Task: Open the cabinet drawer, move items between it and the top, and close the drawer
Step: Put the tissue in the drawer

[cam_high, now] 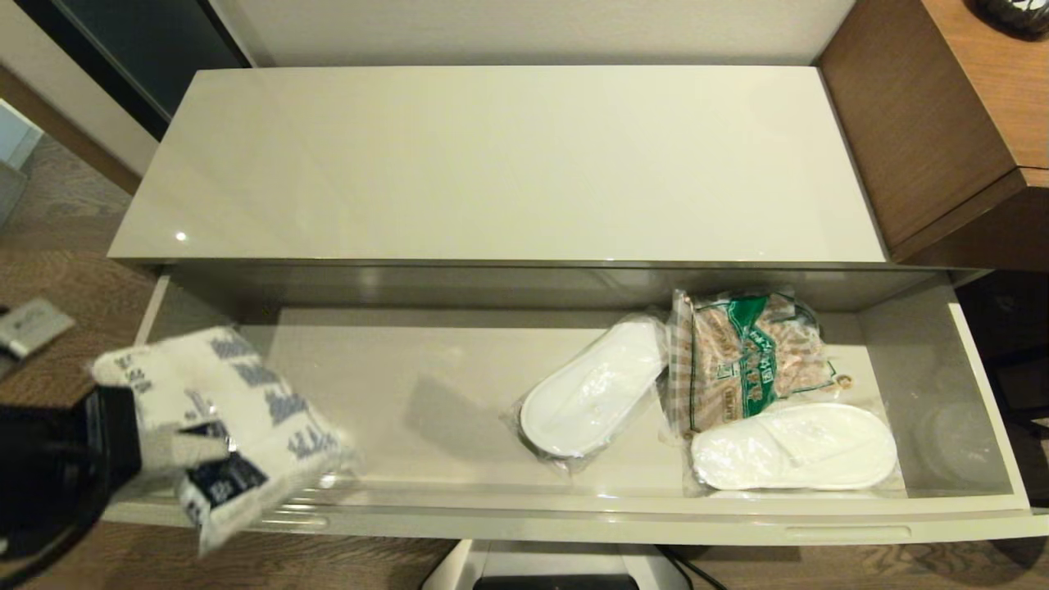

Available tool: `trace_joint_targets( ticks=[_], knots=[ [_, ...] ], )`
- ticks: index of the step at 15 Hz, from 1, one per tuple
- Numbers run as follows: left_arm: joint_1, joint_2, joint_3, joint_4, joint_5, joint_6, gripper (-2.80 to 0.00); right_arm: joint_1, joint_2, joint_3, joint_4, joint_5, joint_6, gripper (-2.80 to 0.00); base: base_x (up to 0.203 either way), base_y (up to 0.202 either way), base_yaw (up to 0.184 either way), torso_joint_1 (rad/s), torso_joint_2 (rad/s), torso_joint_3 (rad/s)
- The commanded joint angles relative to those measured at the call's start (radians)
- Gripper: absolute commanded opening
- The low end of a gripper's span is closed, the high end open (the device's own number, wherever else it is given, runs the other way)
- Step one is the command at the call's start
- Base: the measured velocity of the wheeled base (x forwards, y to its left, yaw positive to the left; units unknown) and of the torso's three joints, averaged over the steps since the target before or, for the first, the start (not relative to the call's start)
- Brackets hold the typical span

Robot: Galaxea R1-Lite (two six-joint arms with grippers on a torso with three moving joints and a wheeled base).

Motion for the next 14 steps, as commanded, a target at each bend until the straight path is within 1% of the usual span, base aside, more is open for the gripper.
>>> trace_joint_targets(
  ticks=[1,2,4,5,6,7,9,11,12,14],
  knots=[
    [0.003,-0.055,0.169,-0.085,0.002,0.002,-2.8,0.001,-0.011,0.0,-0.001,0.0,-0.001,-2.8,0.0,0.0,0.0,0.0,0.0,0.0],
    [0.004,-0.042,0.209,-0.153,0.004,0.006,-2.8,0.001,-0.011,0.0,-0.001,0.0,-0.001,-2.8,0.0,0.0,0.0,0.0,0.0,0.0],
    [0.004,0.041,0.263,-0.302,-0.002,0.008,-2.8,0.001,-0.011,0.0,-0.001,0.0,-0.001,-2.8,0.0,0.0,0.0,0.0,0.0,0.0],
    [0.005,0.062,0.286,-0.353,-0.005,0.009,-2.8,0.001,-0.011,0.0,-0.001,0.0,-0.001,-2.8,0.0,0.0,0.0,0.0,0.0,0.0],
    [0.007,0.069,0.286,-0.373,-0.007,0.01,-2.8,0.001,-0.011,0.0,-0.001,0.0,-0.001,-2.8,0.0,0.0,0.0,0.0,0.0,0.0],
    [0.01,0.106,0.283,-0.434,-0.01,0.011,-2.8,0.001,-0.011,0.0,-0.001,0.0,-0.001,-2.8,0.0,0.0,0.0,0.0,0.0,0.0],
    [0.016,0.261,0.276,-0.559,-0.017,0.013,-2.8,0.001,-0.011,0.0,-0.001,0.0,-0.001,-2.8,0.0,0.0,0.0,0.0,0.0,0.0],
    [0.016,0.423,0.234,-0.651,-0.023,0.015,-2.8,0.001,-0.011,0.0,-0.001,0.0,-0.001,-2.8,0.0,0.0,0.0,0.0,0.0,0.0],
    [-0.008,0.484,0.205,-0.681,-0.027,0.019,-2.8,0.001,-0.011,0.0,-0.001,0.0,0.0,-2.8,0.0,0.0,0.0,0.0,0.0,0.0],
    [-0.083,0.525,0.163,-0.716,-0.051,0.025,-2.8,0.001,-0.011,0.0,-0.001,0.0,-0.001,-2.8,0.0,0.0,0.0,0.0,0.0,0.0]
  ],
)
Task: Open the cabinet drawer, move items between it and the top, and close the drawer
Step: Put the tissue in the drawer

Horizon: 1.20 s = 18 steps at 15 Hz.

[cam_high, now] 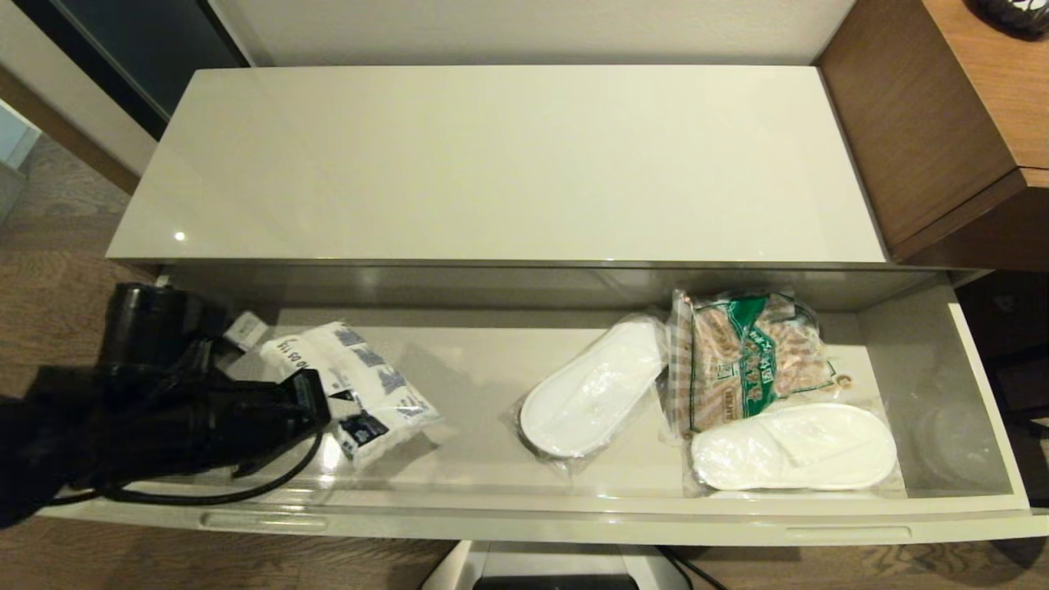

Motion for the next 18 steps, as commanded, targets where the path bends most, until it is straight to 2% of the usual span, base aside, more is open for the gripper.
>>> trace_joint_targets(
  ticks=[1,4,7,8,9,14,16,18],
  knots=[
    [-0.063,0.103,-0.024,-0.004,-0.021,-0.002,-2.8,0.001,-0.011,0.0,-0.001,0.0,-0.001,-2.8,0.0,0.0,0.0,0.0,0.0,0.0],
    [-0.133,0.158,-0.047,-0.006,-0.033,-0.003,-2.8,0.001,-0.011,0.0,-0.001,0.0,-0.001,-2.8,0.0,0.0,0.0,0.0,0.0,0.0],
    [-0.158,0.171,-0.052,-0.009,-0.034,-0.004,-2.8,0.001,-0.011,0.0,-0.001,0.0,-0.001,-2.8,0.0,0.0,0.0,0.0,0.0,0.0],
    [-0.192,0.173,-0.047,-0.012,-0.035,-0.004,-2.8,0.001,-0.011,0.0,-0.001,0.0,-0.001,-2.8,0.0,0.0,0.0,0.0,0.0,0.0],
    [-0.219,0.163,-0.03,-0.013,-0.034,-0.001,0.0,0.001,-0.011,0.0,-0.001,0.0,-0.001,-2.8,0.0,0.0,0.0,0.0,0.0,0.0],
    [-0.22,0.017,0.0,0.016,-0.024,0.025,0.0,0.002,-0.011,0.0,-0.001,0.0,-0.001,-2.8,0.0,0.0,0.0,0.0,0.0,0.0],
    [-0.219,-0.1,-0.012,0.124,-0.005,0.041,0.0,0.001,-0.011,0.0,-0.001,0.0,-0.001,-2.8,0.0,0.0,0.0,0.0,0.0,0.0],
    [-0.218,-0.239,-0.05,0.289,0.061,0.07,0.0,0.001,-0.011,0.0,-0.001,0.0,-0.001,-2.8,0.0,0.0,0.0,0.0,0.0,0.0]
  ],
)
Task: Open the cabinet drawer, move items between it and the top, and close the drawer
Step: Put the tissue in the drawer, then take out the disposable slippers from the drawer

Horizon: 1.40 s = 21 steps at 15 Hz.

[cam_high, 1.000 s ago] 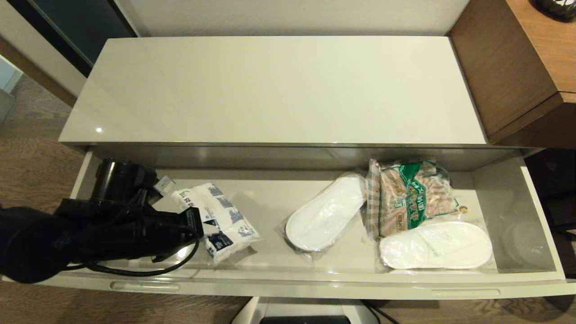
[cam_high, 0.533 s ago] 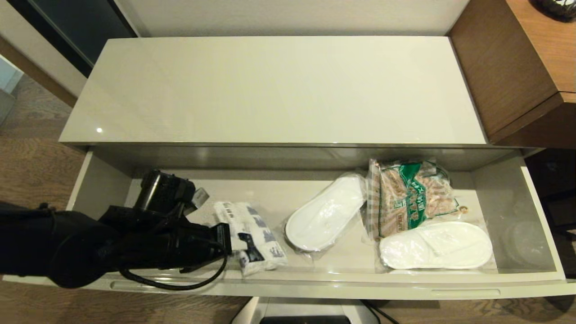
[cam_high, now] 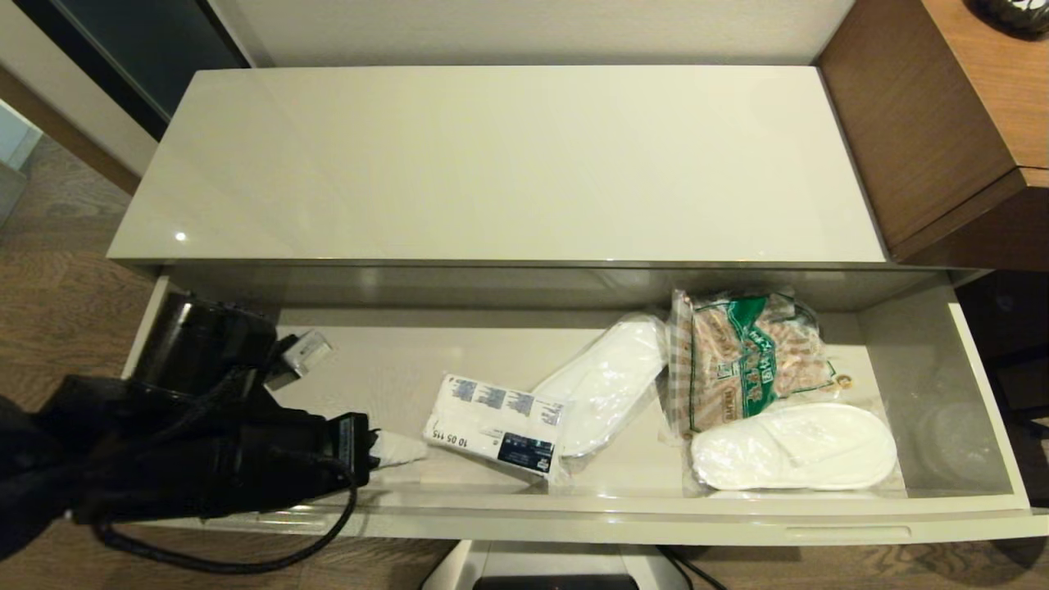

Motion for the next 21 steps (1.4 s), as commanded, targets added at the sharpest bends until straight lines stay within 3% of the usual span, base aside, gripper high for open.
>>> trace_joint_targets(
  ticks=[1,3,4,8,11,15,17,21],
  knots=[
    [0.001,-0.211,-0.043,0.159,0.054,0.019,0.0,0.0,-0.011,0.0,-0.001,0.0,-0.001,-2.8,0.0,0.0,0.0,0.0,0.0,0.0],
    [0.014,-0.376,-0.1,0.37,0.119,0.052,0.0,0.0,-0.011,0.0,-0.001,0.0,-0.001,-2.8,0.0,0.0,0.0,0.0,0.0,0.0],
    [0.045,-0.484,-0.136,0.505,0.139,0.068,-2.8,0.0,-0.011,0.0,-0.001,0.0,-0.001,-2.8,0.0,0.0,0.0,0.0,0.0,0.0],
    [0.19,-0.831,-0.305,1.092,0.182,0.135,-2.8,0.0,-0.011,0.0,-0.001,0.0,-0.001,-2.8,0.0,0.0,0.0,0.0,0.0,0.0],
    [0.376,-0.955,-0.462,1.402,0.193,0.204,-2.8,0.0,-0.011,0.0,-0.001,0.0,-0.001,-2.8,0.0,0.0,0.0,0.0,0.0,0.0],
    [0.43,-1.097,-0.534,1.46,0.223,0.305,-2.8,0.0,-0.011,0.0,-0.001,0.0,-0.001,-2.8,0.0,0.0,0.0,0.0,0.0,0.0],
    [0.431,-1.134,-0.497,1.463,0.262,0.343,-2.8,0.0,-0.011,0.0,-0.001,0.0,-0.001,-2.8,0.0,0.0,0.0,0.0,0.0,0.0],
    [0.431,-1.306,-0.315,1.463,0.344,0.43,-2.8,0.0,-0.011,0.0,-0.001,0.0,-0.001,-2.8,0.0,0.0,0.0,0.0,0.0,0.0]
  ],
)
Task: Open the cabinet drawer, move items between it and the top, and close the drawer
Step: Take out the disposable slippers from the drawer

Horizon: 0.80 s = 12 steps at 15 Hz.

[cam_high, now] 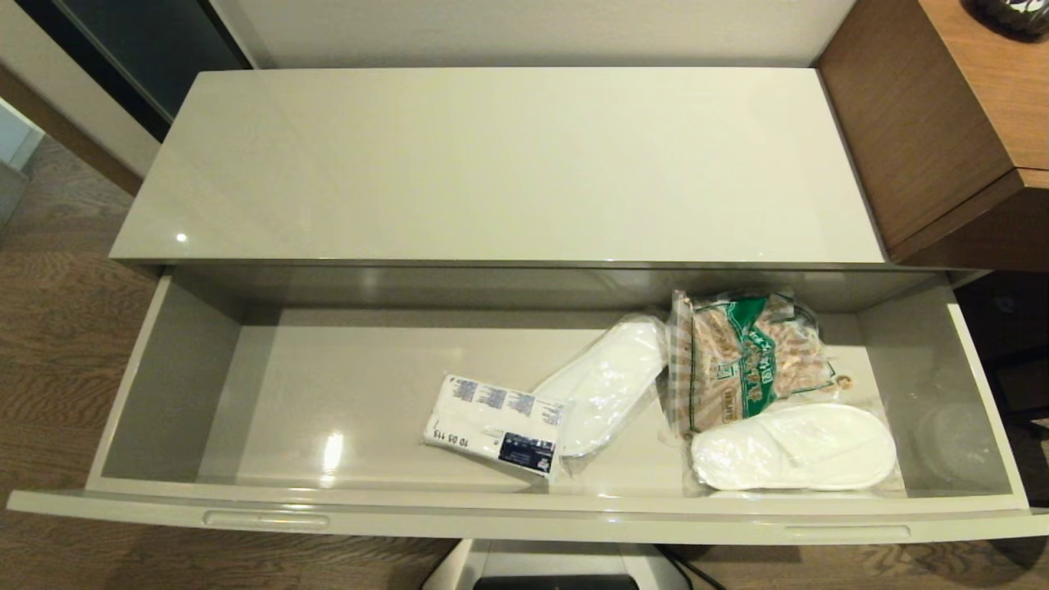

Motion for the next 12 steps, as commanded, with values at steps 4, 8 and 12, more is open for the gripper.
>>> trace_joint_targets(
  ticks=[4,8,12],
  knots=[
    [0.0,-0.187,0.074,0.006,-0.143,0.273,-2.8,0.001,-0.011,0.0,-0.001,0.0,0.0,-2.8,0.0,0.0,0.0,0.0,0.0,0.0],
    [0.0,-0.2,0.386,-0.451,-0.231,0.322,-2.8,0.001,-0.011,0.0,-0.001,0.0,0.0,-2.8,0.0,0.0,0.0,0.0,0.0,0.0],
    [0.0,-0.202,0.756,-1.129,-0.248,0.327,-2.8,0.001,-0.011,0.0,-0.001,0.0,0.0,-2.8,0.0,0.0,0.0,0.0,0.0,0.0]
  ],
)
